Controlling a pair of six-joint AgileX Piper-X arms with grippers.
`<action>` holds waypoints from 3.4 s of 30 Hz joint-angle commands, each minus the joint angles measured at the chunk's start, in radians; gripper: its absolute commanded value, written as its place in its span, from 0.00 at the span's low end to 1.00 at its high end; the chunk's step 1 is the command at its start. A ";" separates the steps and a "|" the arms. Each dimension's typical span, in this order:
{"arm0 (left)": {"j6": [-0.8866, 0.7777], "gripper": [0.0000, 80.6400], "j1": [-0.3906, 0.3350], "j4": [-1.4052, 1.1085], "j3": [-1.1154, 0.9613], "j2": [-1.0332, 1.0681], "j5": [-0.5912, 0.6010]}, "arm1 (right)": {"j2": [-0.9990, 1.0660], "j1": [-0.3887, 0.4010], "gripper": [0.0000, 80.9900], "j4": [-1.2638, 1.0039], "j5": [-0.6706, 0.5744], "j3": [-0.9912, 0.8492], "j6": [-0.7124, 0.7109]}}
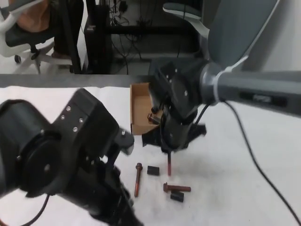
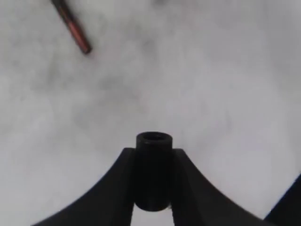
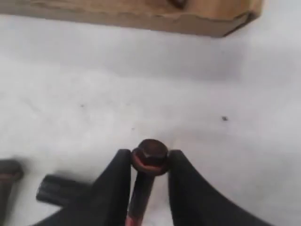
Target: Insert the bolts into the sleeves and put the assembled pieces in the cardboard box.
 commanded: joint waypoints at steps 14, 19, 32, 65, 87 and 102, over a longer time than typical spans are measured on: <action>-0.250 0.02 0.001 -1.003 0.428 -0.546 -0.064 | -0.819 0.124 0.01 -0.726 -0.193 0.510 -0.235; -0.250 0.02 0.001 -1.023 0.459 -0.540 -0.014 | -0.853 0.189 0.01 -0.970 -0.205 0.625 -0.233; -0.160 0.02 0.001 -0.939 0.459 -0.538 0.013 | -0.838 0.275 0.01 -0.976 -0.227 0.632 -0.240; -0.024 0.02 0.001 -0.966 0.459 -0.509 0.015 | -0.833 0.320 0.29 -0.771 -0.431 0.629 -0.204; -0.114 0.02 0.232 -1.040 0.162 0.032 0.162 | -0.881 0.277 0.50 -0.292 -0.210 0.628 -0.435; -0.322 0.02 0.301 -0.905 -0.453 0.651 0.223 | -0.489 0.107 0.57 -0.258 -0.345 0.393 -0.821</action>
